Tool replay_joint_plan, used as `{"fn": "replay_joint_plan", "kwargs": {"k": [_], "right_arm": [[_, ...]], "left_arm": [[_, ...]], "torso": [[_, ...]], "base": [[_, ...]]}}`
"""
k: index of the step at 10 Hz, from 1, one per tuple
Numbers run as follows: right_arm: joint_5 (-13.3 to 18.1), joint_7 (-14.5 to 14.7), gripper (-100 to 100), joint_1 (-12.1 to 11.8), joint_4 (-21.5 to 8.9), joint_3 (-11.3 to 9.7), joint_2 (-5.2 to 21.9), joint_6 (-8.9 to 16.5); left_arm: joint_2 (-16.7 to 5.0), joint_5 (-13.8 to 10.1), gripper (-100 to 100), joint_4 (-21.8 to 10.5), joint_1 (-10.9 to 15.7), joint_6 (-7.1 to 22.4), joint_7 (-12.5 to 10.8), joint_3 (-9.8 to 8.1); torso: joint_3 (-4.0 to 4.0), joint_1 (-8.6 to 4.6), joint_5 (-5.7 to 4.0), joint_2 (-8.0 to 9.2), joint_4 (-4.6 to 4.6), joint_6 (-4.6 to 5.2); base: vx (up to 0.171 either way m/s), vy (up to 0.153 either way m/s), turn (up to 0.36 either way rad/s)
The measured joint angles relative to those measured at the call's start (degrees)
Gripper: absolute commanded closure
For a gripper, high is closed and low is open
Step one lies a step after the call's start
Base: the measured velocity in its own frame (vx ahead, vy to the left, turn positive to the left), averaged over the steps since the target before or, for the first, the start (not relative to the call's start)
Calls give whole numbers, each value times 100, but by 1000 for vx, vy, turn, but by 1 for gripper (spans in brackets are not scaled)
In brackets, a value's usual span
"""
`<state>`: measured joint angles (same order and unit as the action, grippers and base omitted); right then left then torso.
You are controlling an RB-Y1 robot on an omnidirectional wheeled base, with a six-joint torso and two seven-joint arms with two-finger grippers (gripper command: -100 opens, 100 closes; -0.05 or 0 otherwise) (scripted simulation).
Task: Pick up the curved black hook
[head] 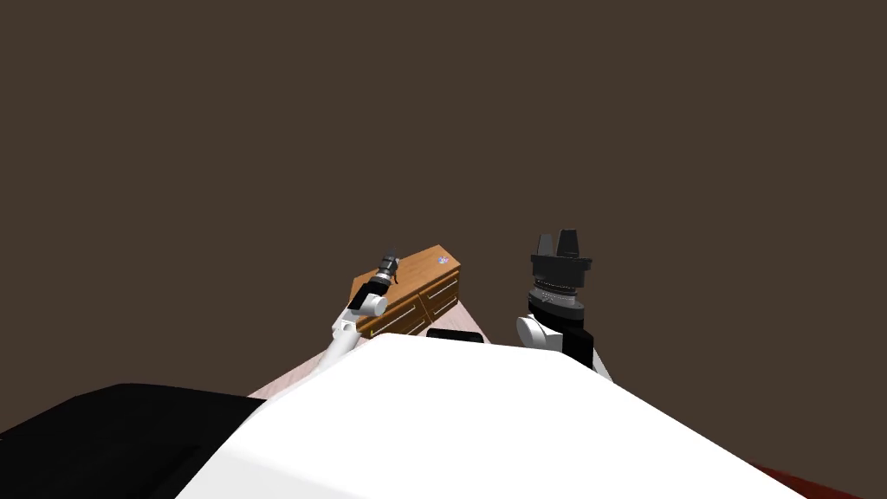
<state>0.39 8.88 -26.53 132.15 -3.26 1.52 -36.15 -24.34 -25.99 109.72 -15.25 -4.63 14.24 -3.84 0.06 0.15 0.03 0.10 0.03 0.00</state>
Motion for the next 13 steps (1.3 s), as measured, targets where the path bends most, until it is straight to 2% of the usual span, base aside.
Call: {"fn": "replay_joint_plan", "kwargs": {"k": [3,6,9,10,13], "right_arm": [[0,0,0,0,0,0,0,0],[0,0,0,-1,0,1,0,0],[0,0,0,-1,0,1,0,0],[0,0,0,-1,0,1,0,0],[0,0,0,-1,0,1,1,0]], "left_arm": [[-457,-391,-100,-430,180,482,306,-52],[-756,-644,-100,-727,347,976,516,-102],[-1161,-966,-100,-1170,565,1437,730,-88],[-1218,-1018,-100,-1204,569,1595,787,-105],[-1594,-1321,-100,-1564,702,2043,974,-89]], "torso": [[1,6,1,1,0,-1],[0,2,1,0,0,-5],[0,8,2,-1,0,-3],[0,6,2,-2,0,-7],[0,9,2,-1,0,-4]], "base": [[-30,30,-142],[-32,28,-193],[-28,34,-150],[-36,44,-206],[-31,38,-146]]}}
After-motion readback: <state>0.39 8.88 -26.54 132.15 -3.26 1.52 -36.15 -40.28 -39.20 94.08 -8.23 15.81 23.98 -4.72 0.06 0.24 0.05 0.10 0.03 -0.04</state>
